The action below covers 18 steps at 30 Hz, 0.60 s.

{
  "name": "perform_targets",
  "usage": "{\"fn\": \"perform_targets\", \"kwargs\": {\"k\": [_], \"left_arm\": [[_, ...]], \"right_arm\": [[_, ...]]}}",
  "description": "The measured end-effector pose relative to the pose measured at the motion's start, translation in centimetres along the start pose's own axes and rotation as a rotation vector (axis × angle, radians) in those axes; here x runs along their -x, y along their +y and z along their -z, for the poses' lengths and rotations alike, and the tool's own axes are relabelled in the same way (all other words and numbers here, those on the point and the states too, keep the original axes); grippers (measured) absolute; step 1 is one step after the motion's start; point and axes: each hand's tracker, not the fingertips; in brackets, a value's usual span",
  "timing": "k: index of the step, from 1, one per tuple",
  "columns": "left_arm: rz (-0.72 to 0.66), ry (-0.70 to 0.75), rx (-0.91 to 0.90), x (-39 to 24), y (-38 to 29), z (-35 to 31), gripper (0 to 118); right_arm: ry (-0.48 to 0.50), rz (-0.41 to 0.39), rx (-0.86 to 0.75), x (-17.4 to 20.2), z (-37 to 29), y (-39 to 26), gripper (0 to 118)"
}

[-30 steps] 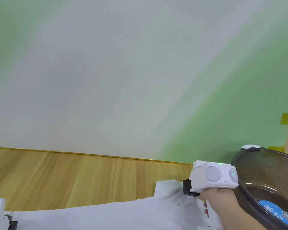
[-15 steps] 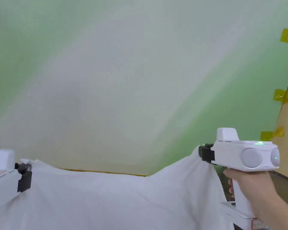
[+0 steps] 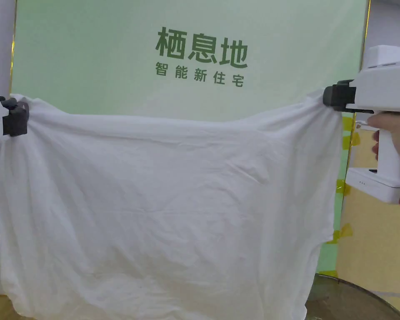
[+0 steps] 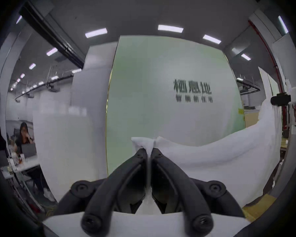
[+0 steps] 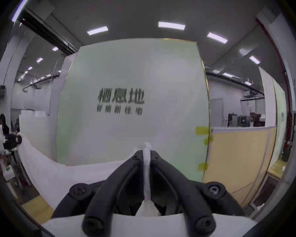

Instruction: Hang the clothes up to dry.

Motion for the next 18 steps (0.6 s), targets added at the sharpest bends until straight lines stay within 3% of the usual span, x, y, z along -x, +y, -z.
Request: {"fn": "perform_targets", "kwargs": {"k": [8,18], "left_arm": [[0.036,0.045,-0.031,-1.0,4.9,2.5,6],[0.031,0.078,0.01,-0.5,3.8,8.9,6]], "right_arm": [[-0.039,0.04,-0.037,-0.3,0.4,5.7,5],[-0.032,0.018,-0.008,0.4,5.8,6.5,5]]}}
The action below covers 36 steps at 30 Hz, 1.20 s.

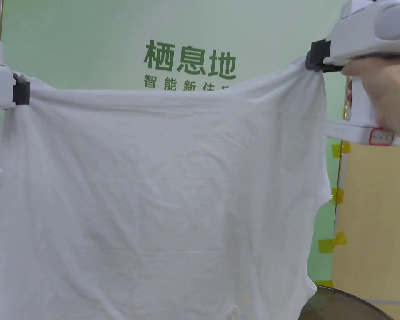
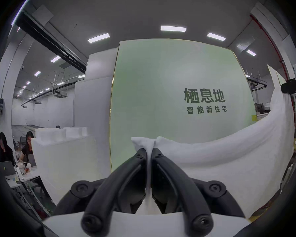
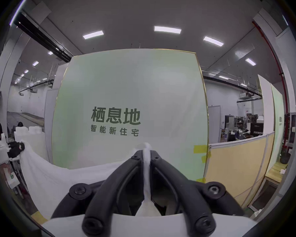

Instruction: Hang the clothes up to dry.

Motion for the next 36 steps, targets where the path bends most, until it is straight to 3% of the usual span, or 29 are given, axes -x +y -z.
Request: {"fn": "perform_targets", "kwargs": {"k": [18,36], "left_arm": [[0.028,0.023,0.004,1.3,-4.0,16.4,6],[0.011,0.004,0.082,1.0,-9.6,21.6,6]], "right_arm": [[0.001,-0.085,-0.036,2.3,16.1,0.5,5],[0.018,-0.053,-0.007,3.0,21.6,-5.5,5]]}}
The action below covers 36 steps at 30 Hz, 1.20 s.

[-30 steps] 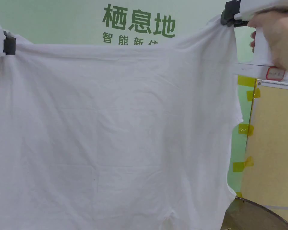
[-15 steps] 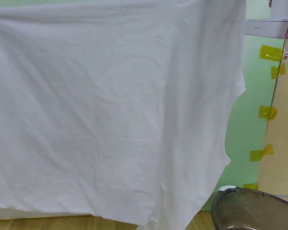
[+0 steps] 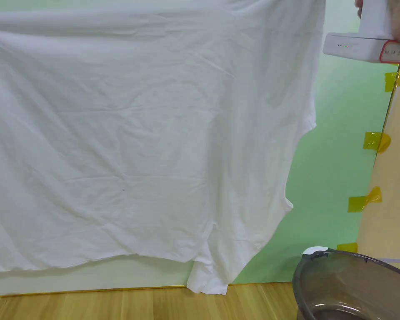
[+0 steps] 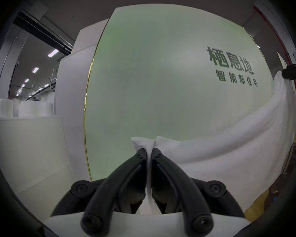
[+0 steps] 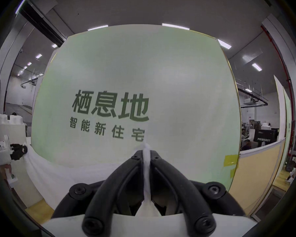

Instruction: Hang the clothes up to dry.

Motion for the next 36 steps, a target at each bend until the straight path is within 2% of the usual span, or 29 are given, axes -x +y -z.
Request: {"fn": "perform_targets", "kwargs": {"k": [6,13,17,23,36], "left_arm": [[0.016,-0.014,0.047,0.2,-1.0,-1.6,6],[0.025,-0.044,0.111,0.9,-3.4,-7.3,6],[0.035,-0.075,0.147,1.5,-5.5,-11.7,6],[0.055,-0.122,0.245,2.4,-10.2,-18.5,6],[0.013,-0.189,0.354,4.5,-21.9,-36.7,6]], "right_arm": [[0.007,0.018,0.043,-0.1,-1.6,-2.0,5],[0.031,0.02,0.089,-0.1,-6.4,-4.6,5],[0.046,0.053,0.115,-0.2,-10.4,-6.5,5],[0.084,0.061,0.165,0.1,-16.5,-10.4,5],[0.164,0.094,0.261,1.1,-32.1,-23.3,5]]}}
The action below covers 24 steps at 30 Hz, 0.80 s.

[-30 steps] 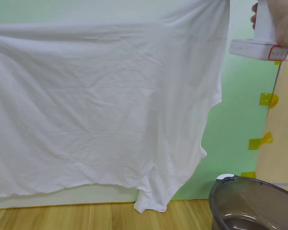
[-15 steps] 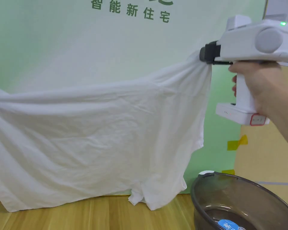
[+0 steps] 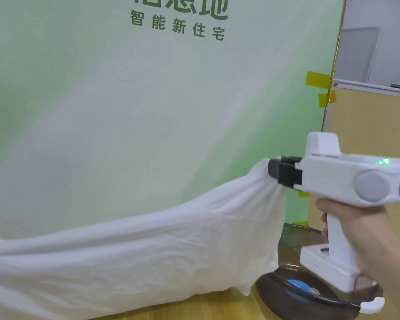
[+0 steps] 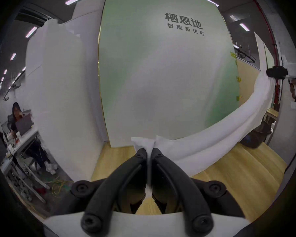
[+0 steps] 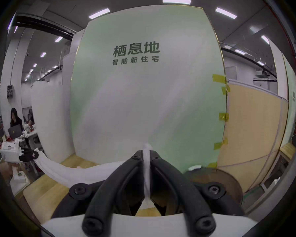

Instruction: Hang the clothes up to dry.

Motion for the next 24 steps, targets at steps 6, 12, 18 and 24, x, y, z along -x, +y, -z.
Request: {"fn": "perform_targets", "kwargs": {"k": [6,12,18,24], "left_arm": [[-0.092,-0.025,0.007,-0.6,-8.9,-6.6,6],[-0.145,-0.038,0.059,-1.4,-16.3,-11.4,6],[-0.144,-0.045,0.127,-1.3,-20.6,-14.7,7],[-0.119,-0.016,0.188,-1.4,-22.3,-15.5,66]], "right_arm": [[0.044,0.01,0.053,1.0,-5.4,-10.6,5],[0.038,0.051,0.136,2.6,-10.4,-21.8,5],[0.027,0.092,0.256,3.5,-15.7,-30.8,5],[0.016,0.071,0.379,4.0,-18.1,-36.2,14]]}}
